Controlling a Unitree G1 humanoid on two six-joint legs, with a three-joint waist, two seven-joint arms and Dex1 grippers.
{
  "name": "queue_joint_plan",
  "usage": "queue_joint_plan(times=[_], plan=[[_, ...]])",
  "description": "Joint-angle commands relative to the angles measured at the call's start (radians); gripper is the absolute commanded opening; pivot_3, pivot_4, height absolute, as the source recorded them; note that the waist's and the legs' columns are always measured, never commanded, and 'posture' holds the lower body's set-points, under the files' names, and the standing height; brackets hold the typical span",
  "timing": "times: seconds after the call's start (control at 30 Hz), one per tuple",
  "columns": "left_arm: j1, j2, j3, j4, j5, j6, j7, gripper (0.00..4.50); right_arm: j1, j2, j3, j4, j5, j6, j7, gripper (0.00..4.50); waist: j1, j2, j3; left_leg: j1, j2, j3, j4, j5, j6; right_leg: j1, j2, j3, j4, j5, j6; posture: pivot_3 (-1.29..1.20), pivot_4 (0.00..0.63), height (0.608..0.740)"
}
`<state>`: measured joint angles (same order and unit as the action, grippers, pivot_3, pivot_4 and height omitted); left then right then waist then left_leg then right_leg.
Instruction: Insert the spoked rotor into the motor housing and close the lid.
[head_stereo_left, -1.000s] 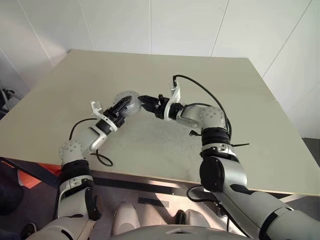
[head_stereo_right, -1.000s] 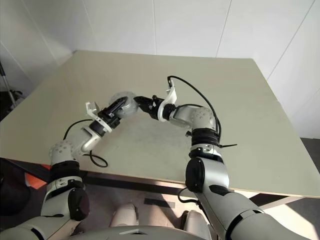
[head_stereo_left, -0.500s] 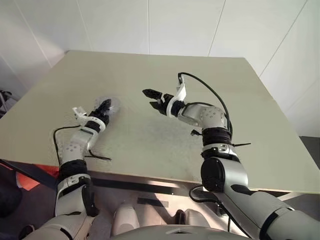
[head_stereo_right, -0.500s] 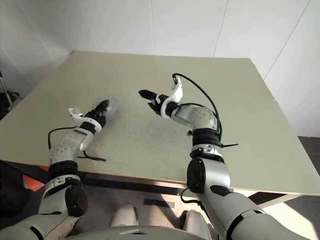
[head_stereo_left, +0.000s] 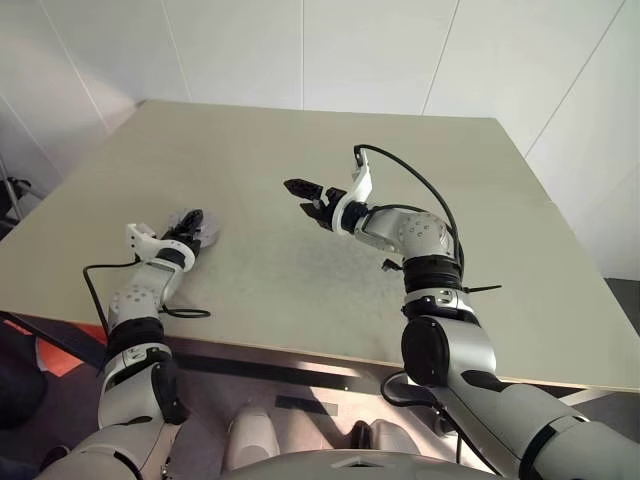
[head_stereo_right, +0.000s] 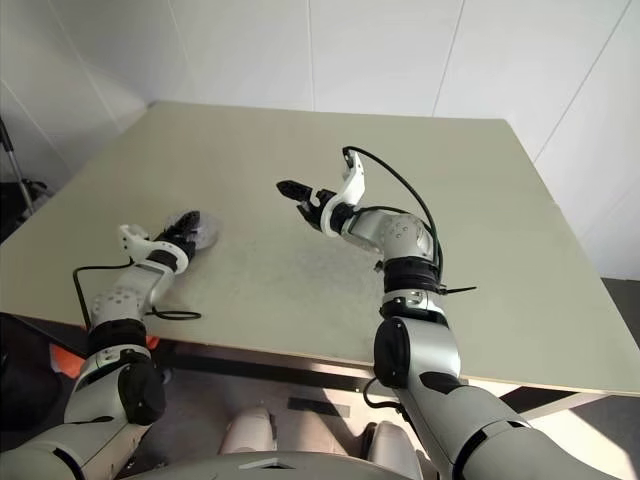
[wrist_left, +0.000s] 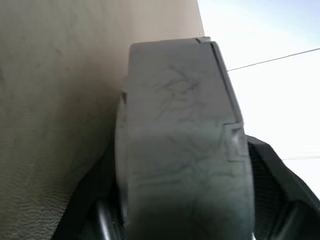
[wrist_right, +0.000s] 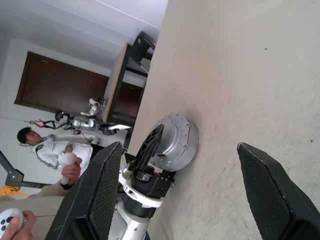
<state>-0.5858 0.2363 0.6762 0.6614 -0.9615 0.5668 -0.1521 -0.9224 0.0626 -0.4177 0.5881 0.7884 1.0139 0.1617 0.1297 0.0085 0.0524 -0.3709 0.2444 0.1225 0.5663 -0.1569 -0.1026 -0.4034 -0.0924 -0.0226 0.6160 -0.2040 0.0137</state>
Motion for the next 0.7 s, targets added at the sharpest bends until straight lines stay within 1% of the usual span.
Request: queue_joint_plan(times=[0.03, 0.07, 0.3, 0.4, 0.7], plan=[[-0.014, 0.035, 0.002, -0.012, 0.027, -0.007, 0.024, 4.35, -0.025, -0.001, 0.006, -0.019, 0.01, 0.002, 0.013, 4.15, -0.003, 0.0, 0.0, 0.002, 0.0, 0.0, 0.0, 0.0, -0.001, 0.001, 0.0, 0.0, 0.001, -0.001, -0.001, 0.0, 0.0, 0.74], [-0.01, 0.042, 0.001, -0.016, 0.03, -0.003, 0.024, 4.47, -0.025, -0.001, 0.007, -0.018, 0.011, 0.007, 0.012, 4.15, -0.004, 0.0, 0.0, 0.004, 0.0, 0.0, 0.0, 0.001, -0.001, 0.002, 0.0, 0.001, 0.002, -0.001, -0.002, 0.0, 0.0, 0.74], [0.026, 0.115, -0.017, -0.061, 0.076, 0.017, 0.011, 4.47, -0.028, -0.017, 0.024, 0.005, 0.001, 0.056, 0.026, 4.15, -0.032, 0.0, 0.0, 0.007, 0.001, 0.0, 0.0, 0.003, -0.004, 0.002, 0.001, 0.002, 0.005, 0.0, -0.004, 0.0, 0.0, 0.74], [0.04, 0.137, -0.027, -0.07, 0.098, 0.021, 0.011, 4.47, -0.029, -0.019, 0.042, -0.003, 0.0, 0.074, 0.047, 4.15, -0.034, 0.0, 0.0, 0.006, 0.001, 0.0, 0.0, 0.003, -0.004, 0.001, 0.001, 0.002, 0.004, 0.0, -0.004, 0.0, 0.0, 0.74], [0.047, 0.139, -0.038, -0.095, 0.127, 0.025, 0.003, 4.47, -0.03, -0.039, 0.084, -0.007, -0.012, 0.108, 0.105, 4.15, -0.031, -0.001, 0.0, 0.004, 0.001, 0.0, 0.0, 0.002, -0.004, 0.001, 0.001, 0.0, 0.003, 0.0, -0.004, 0.0, 0.0, 0.74]])
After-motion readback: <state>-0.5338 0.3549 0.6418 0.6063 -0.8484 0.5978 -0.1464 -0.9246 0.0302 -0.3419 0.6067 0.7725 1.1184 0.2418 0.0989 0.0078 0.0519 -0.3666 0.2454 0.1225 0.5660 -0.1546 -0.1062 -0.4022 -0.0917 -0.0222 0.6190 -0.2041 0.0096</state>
